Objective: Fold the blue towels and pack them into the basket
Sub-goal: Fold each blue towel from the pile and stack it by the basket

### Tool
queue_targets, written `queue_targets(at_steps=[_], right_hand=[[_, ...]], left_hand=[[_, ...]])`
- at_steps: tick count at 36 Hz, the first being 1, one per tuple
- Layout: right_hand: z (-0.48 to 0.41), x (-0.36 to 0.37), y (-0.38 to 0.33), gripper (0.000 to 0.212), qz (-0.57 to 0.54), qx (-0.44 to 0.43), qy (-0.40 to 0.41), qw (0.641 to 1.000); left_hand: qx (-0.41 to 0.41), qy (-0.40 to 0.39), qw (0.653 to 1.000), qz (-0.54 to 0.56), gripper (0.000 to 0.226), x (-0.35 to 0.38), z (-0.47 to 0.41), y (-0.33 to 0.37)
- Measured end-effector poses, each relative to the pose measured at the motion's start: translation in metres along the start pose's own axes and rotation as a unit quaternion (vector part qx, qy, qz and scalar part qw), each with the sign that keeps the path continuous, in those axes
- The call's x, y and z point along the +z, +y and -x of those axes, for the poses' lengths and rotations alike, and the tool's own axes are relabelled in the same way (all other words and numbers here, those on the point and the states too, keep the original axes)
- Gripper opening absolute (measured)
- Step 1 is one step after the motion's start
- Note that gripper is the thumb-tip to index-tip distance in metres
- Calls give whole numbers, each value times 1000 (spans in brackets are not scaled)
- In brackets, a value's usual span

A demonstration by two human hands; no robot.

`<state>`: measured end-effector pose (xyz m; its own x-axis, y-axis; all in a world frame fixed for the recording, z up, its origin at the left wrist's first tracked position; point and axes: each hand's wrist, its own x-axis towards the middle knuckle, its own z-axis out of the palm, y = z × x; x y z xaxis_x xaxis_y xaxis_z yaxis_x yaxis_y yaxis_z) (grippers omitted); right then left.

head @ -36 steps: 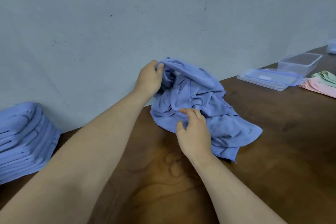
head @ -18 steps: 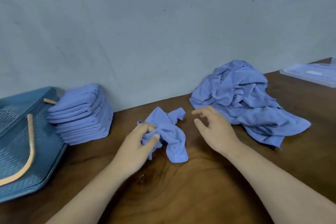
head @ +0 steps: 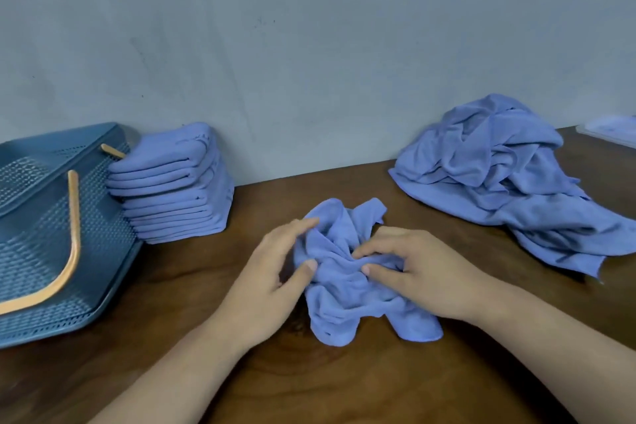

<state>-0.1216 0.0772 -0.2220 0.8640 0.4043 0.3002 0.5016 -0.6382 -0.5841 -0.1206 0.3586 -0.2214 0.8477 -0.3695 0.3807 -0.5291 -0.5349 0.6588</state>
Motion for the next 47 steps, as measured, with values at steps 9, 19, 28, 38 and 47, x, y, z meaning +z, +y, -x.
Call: queue_targets(at_steps=[9, 19, 28, 38, 47], right_hand=[[0, -22, 9, 14, 80, 2, 51, 995], [-2, -31, 14, 12, 130, 50, 191, 972], [-2, -39, 35, 17, 43, 180, 191, 964], [-4, -41, 47, 16, 29, 197, 225, 954], [-1, -47, 14, 40, 229, 177, 211, 934]], left_hand=[[24, 27, 981, -190, 16, 4, -4, -6], [43, 49, 989, -136, 40, -20, -15, 11], [-53, -82, 995, -7, 37, -32, -14, 17], [-212, -164, 906, 327, 43, -53, -21, 34], [-204, -69, 976, -23, 45, -43, -23, -4]])
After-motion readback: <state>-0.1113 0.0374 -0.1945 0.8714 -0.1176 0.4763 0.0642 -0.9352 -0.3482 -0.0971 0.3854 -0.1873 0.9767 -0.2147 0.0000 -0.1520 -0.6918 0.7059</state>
